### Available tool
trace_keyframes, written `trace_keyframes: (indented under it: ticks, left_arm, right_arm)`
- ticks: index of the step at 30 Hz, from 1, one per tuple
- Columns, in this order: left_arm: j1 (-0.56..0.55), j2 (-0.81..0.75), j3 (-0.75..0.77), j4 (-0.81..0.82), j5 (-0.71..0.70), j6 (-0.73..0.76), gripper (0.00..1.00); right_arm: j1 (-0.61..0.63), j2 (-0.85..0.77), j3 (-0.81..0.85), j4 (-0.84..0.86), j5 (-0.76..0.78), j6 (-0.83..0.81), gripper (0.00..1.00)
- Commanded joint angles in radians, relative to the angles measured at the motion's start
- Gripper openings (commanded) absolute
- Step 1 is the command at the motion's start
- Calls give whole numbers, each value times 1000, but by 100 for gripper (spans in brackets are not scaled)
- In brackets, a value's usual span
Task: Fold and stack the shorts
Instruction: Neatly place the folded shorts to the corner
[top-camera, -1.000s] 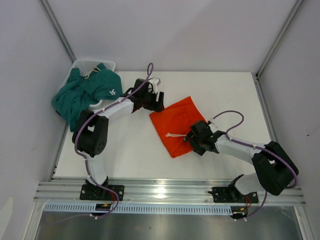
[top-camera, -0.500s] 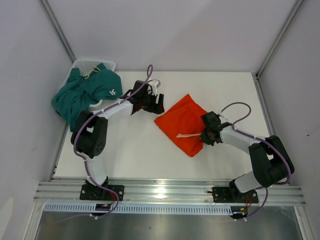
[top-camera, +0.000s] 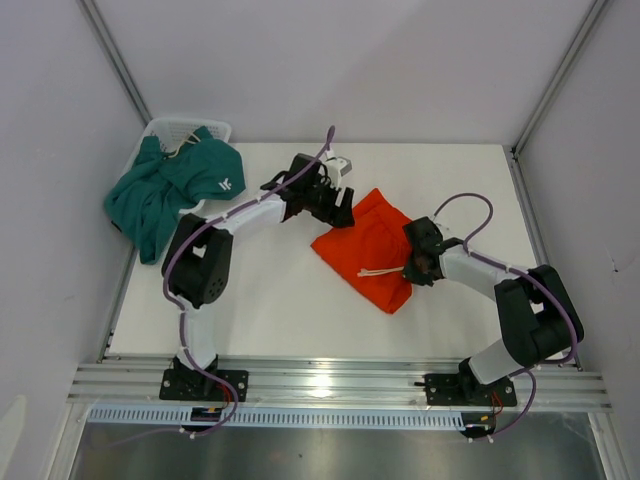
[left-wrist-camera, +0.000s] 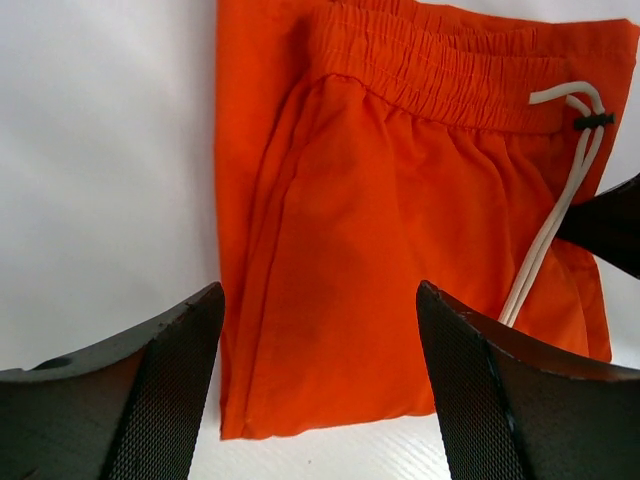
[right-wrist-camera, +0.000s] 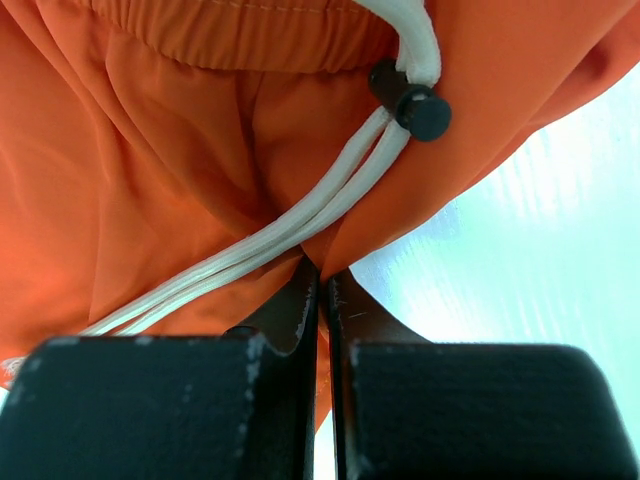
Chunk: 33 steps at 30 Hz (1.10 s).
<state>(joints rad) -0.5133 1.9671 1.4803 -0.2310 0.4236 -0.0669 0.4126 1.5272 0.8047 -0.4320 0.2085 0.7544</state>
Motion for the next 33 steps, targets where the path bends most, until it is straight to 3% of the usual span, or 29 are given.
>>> trace_keyframes:
  ticks: [1,9,15,23,24,25,28,33]
  left_arm:
    - [-11,50,79,-74,-8,39,79]
    - [-11,186,204,-168,-129,-10,77]
    - [-11,289,302,-261,-192,-43,68]
    - [-22,337,282,-226,-132,-100,34]
    - [-25,335,261,-219,-134,-106,29]
    - [-34,334,250,-203,-137,-129,17]
    - [-54,271,125,-90,-167,-218,3]
    - [-125,93,-188,119,-293,-384,0]
  right_arm:
    - [-6,21,11,-4,9,-32,0]
    - [-9,2,33,-30,28,-41,0]
    - [-15,-16,34,-37,28,-52,0]
    - [-32,-19,54,-60,51,-63,0]
    - [-40,-18,59,-71,57,-64,0]
    - [-46,-16,68,-82,66,-58,0]
    - [-86,-13,85,-111,88,-38,0]
    - [-184,17,157,-204,187,16,0]
